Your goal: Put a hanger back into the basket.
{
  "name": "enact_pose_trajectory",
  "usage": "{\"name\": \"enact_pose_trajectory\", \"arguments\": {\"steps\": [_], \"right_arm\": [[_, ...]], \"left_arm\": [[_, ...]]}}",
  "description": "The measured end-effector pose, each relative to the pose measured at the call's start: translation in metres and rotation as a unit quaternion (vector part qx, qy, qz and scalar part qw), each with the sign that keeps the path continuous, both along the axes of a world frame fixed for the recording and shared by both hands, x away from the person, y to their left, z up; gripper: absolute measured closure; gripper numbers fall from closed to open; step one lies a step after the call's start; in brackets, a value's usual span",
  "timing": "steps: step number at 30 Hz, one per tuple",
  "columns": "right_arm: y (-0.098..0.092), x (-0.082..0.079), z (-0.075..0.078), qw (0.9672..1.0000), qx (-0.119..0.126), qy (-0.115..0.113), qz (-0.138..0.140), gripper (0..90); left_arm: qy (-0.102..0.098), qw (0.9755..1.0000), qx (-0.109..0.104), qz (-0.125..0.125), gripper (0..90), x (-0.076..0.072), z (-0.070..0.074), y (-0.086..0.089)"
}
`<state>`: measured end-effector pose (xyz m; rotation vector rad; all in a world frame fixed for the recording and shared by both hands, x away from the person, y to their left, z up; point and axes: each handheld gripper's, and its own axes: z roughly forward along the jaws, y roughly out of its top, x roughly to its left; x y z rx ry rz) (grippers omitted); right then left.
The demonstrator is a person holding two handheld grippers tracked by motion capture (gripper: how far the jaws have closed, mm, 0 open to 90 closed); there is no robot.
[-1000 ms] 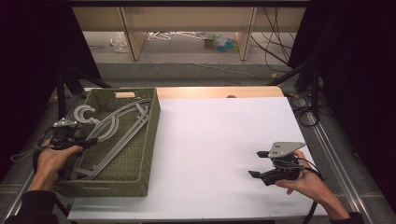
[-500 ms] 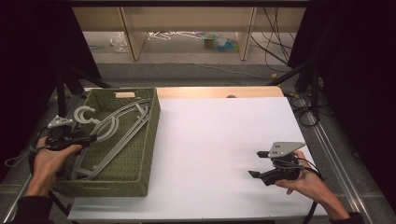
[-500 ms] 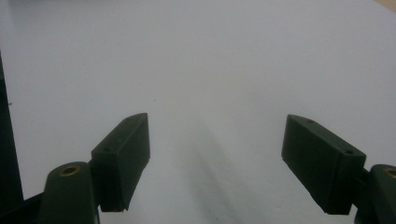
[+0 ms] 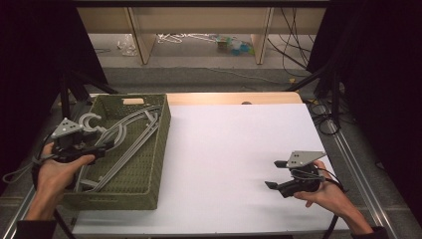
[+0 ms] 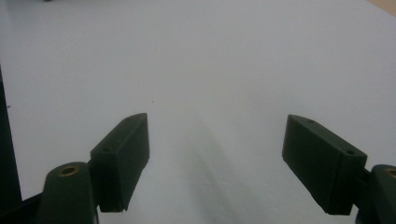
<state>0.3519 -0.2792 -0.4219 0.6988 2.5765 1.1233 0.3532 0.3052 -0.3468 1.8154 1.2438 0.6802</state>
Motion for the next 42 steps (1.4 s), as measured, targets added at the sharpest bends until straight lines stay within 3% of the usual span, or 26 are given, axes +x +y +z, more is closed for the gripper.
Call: {"name": "enact_pose_trajectory", "arguments": {"steps": [3, 7, 10, 14, 16, 22, 28, 33, 39, 42], "right_arm": [[0.0, 0.0, 0.0, 1.0, 0.001, -0.001, -0.003, 23.6], [0.0, 0.0, 0.001, 1.0, 0.001, -0.002, -0.004, 23.6], [0.0, 0.0, 0.0, 1.0, 0.001, -0.003, -0.004, 23.6], [0.0, 0.0, 0.0, 1.0, 0.0, -0.002, -0.003, 23.6], [0.0, 0.0, 0.0, 1.0, 0.001, -0.003, -0.003, 23.6], [-0.001, 0.0, 0.001, 1.0, 0.003, -0.004, -0.005, 23.6], [0.0, 0.0, 0.0, 1.0, 0.003, -0.003, -0.005, 23.5], [0.0, 0.001, -0.001, 1.0, 0.003, -0.005, -0.005, 23.5], [-0.001, 0.002, -0.002, 1.0, 0.005, 0.0, -0.006, 23.5], [-0.001, 0.002, -0.003, 0.9999, 0.006, 0.001, -0.008, 23.5]], "left_arm": [[-0.009, 0.9992, -0.032, -0.019, 31.4, -0.009, 0.01, -0.013], [-0.023, 0.9975, -0.046, -0.047, 30.6, -0.021, 0.017, -0.039], [-0.037, 0.996, -0.039, -0.072, 29.8, -0.028, 0.018, -0.06], [-0.04, 0.9938, -0.053, -0.09, 29.2, -0.032, 0.015, -0.078], [-0.034, 0.9929, -0.049, -0.103, 29.2, -0.031, 0.013, -0.084], [-0.031, 0.9912, -0.062, -0.113, 28.4, -0.028, 0.007, -0.103], [-0.026, 0.9861, -0.065, -0.15, 27.6, -0.031, 0.0, -0.132], [-0.027, 0.9805, -0.065, -0.184, 27.1, -0.034, -0.005, -0.156], [-0.031, 0.9787, -0.069, -0.191, 26.8, -0.035, -0.015, -0.175], [-0.03, 0.9759, -0.061, -0.207, 26.1, -0.036, -0.024, -0.183]]}}
